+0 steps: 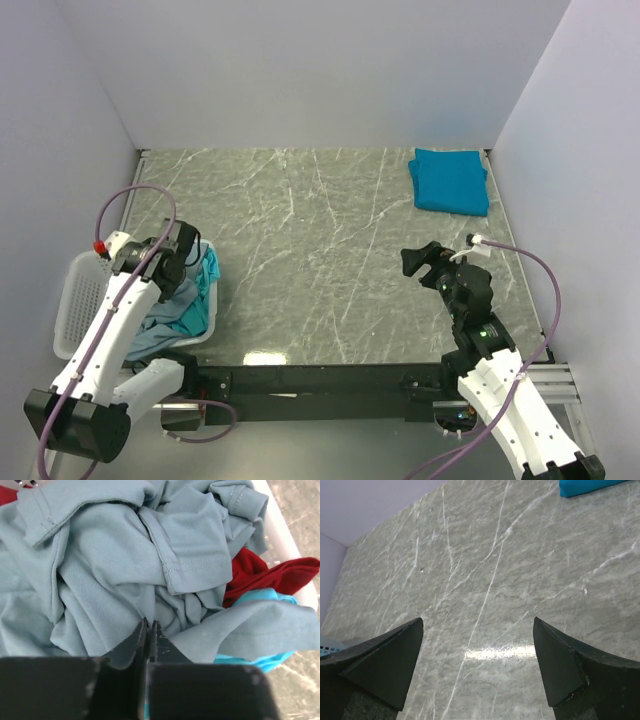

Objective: Fold and stack the t-shirts
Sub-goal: Grab the tshirt from the pile

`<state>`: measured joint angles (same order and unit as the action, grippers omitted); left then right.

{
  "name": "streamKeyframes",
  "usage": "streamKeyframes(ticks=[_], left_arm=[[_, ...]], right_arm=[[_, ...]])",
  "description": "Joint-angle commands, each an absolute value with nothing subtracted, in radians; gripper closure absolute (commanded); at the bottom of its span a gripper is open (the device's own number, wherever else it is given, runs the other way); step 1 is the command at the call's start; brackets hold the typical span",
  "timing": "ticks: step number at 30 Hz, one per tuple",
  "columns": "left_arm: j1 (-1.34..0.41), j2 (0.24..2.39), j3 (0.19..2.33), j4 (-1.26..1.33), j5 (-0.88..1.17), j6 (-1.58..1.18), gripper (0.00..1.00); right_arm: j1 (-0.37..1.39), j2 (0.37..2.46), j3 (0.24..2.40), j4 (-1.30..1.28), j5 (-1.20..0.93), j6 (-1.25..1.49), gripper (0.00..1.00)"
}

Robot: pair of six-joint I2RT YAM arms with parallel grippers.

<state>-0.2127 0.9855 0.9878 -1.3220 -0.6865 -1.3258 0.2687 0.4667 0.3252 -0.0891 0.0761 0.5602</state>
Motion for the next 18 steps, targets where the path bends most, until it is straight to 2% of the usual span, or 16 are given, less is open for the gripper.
streamKeyframes(ticks=[1,11,18], left_arm=[[-0.209,0.960,1.003,-1.310,-0.687,-1.285,0.99],[-0.210,0.881,1.034,-1.223,-0.706,-1.243,0.99],[-0.209,0.741,1.080,-1.040,-0.692,-1.089,0.99]], right_arm=[[0.275,0.476,0.330,-0.054,0.104,0.554,0.04],[0.273,0.494,0.344,-0.074,0.109,0.548,0.05],[0.273,0.485,0.339,-0.071,0.113,0.551,0.05]])
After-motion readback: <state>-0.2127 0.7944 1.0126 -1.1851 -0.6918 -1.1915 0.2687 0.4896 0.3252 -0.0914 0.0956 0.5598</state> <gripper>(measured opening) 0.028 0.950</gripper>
